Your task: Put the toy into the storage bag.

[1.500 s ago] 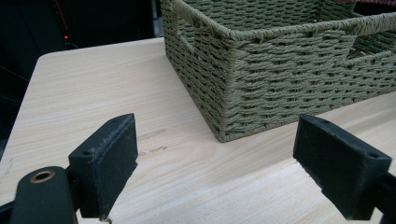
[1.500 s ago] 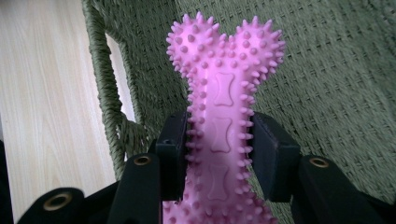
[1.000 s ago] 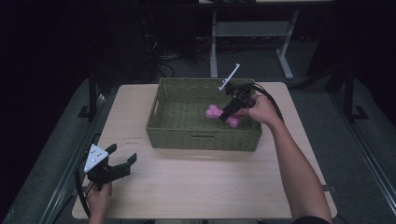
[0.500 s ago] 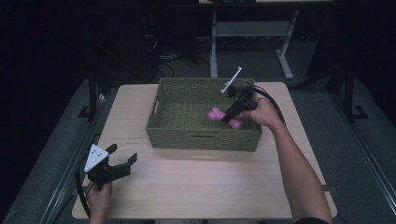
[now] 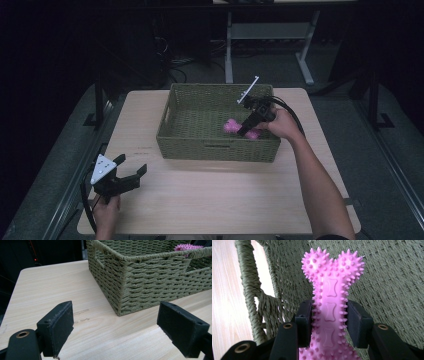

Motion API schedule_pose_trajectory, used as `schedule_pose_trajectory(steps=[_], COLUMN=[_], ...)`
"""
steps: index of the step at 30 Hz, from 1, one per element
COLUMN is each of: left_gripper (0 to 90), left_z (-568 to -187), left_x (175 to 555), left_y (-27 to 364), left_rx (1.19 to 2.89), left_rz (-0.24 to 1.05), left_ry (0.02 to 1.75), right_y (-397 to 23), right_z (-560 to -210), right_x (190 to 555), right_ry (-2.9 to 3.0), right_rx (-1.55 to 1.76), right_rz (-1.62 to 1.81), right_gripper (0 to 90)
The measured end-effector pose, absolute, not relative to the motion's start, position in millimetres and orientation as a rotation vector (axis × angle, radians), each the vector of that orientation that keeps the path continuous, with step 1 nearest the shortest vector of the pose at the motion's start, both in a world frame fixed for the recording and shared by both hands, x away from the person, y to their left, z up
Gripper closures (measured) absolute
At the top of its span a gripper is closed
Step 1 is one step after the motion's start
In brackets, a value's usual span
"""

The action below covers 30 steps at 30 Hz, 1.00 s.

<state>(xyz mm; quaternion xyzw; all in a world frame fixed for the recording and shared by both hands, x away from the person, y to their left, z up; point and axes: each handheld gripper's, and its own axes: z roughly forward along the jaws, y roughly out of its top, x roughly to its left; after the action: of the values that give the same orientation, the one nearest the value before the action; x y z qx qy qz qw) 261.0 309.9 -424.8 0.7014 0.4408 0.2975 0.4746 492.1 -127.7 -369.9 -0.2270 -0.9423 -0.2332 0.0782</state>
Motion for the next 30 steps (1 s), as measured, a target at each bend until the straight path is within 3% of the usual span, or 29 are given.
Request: schedule_pose_trajectory(steps=[12,17,30], left_gripper=[13.3,13.3,13.3], left_z=[-424.7,-424.9,-424.5], left_x=[260.9,261.0,260.7], left_y=[310.1,310.1,308.9], left_rx=[1.717,1.715,1.719], left_rz=[0.73,0.728,0.731], left_ry=[1.076,1.08,1.073], right_y=[-125.0,-127.0,-126.9], right_z=[-369.7,-366.8,-360.7], right_x=[490.9,492.4,486.7], right_ry=[-2.827,-2.825,-2.848], right_rx=[-0.678,-0.708,-0.715], right_rz=[-0.7,-0.735,-0.721], right_gripper=[56.9,50.4,45.7])
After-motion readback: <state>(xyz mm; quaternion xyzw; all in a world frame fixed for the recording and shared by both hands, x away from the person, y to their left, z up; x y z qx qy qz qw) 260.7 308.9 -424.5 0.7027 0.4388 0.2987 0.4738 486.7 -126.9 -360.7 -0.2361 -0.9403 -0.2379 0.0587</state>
